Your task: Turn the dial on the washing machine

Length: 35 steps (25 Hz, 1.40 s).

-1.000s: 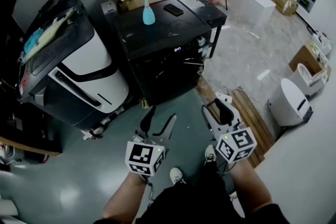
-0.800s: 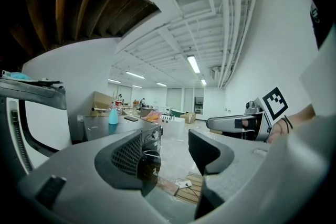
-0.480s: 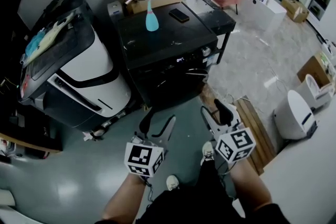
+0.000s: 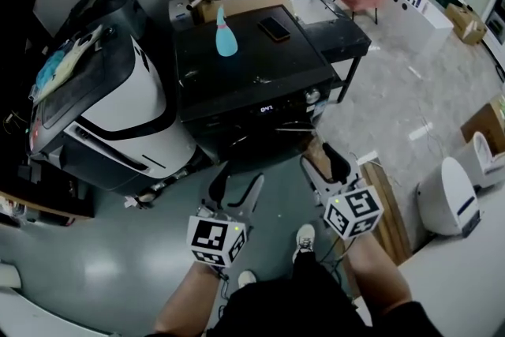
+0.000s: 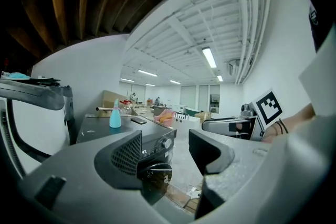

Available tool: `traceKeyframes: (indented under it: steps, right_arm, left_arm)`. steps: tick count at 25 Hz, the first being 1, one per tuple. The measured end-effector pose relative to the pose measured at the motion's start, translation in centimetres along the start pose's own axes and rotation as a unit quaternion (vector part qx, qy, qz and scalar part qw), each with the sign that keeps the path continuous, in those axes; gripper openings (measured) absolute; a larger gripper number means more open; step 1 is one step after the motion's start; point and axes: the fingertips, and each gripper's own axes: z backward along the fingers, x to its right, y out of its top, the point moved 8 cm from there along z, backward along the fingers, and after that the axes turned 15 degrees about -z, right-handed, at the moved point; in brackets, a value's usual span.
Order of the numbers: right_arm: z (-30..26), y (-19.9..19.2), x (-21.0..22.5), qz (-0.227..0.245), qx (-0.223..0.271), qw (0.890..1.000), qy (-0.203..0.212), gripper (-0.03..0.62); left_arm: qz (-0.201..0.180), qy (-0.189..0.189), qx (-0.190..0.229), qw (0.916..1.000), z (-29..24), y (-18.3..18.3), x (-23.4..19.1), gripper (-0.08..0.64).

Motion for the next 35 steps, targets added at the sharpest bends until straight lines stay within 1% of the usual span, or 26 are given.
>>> traceKeyframes:
  steps: [4,10,14,17,23,27,31,35]
  right_arm:
    - [-2.3,0.8,3.9,-0.003,-0.006,1.0,0.015,0.247]
    - [-5.5,2.5,9.7,-0.014,-0.033,0.999,0.041,0.249]
    - [-7.4,3.3,13.2,-0.017,-0.044,0.998,0.051,0.249]
    - [-8.6,3.4,15.4,-0.01,-0.05,0.997,0.054,0.249]
    - [-10.6,3.1,18.5,0.023,-0.042,0.998,0.038,0.249]
    - [-12.0,2.0,20.0,0.024,-0.047,0.998,0.031,0.249]
    - [-13.7,0.4,21.1,0.022,-0.05,0.998,0.018,0.249]
    - [-16.0,-1.5,22.1,0.039,-0.061,0.997,0.003,0.253]
  left_arm:
    - [0.004,0.018,-0.01,0.9998,-3.7,0.6,0.2,0.262]
    - [0.008,0.05,-0.027,0.9983,-9.3,1.8,1.0,0.262]
    - [0.013,0.063,-0.038,0.9972,-12.8,1.9,1.7,0.262]
    - [0.016,0.072,-0.043,0.9964,-14.8,1.8,2.2,0.262]
    - [0.016,0.067,-0.06,0.9959,-17.5,1.1,2.8,0.262]
    - [0.018,0.061,-0.067,0.9957,-18.9,0.0,2.8,0.262]
    - [0.024,0.05,-0.07,0.996,-20.0,-1.5,2.4,0.262]
    - [0.033,0.038,-0.066,0.9965,-21.3,-4.0,1.6,0.262]
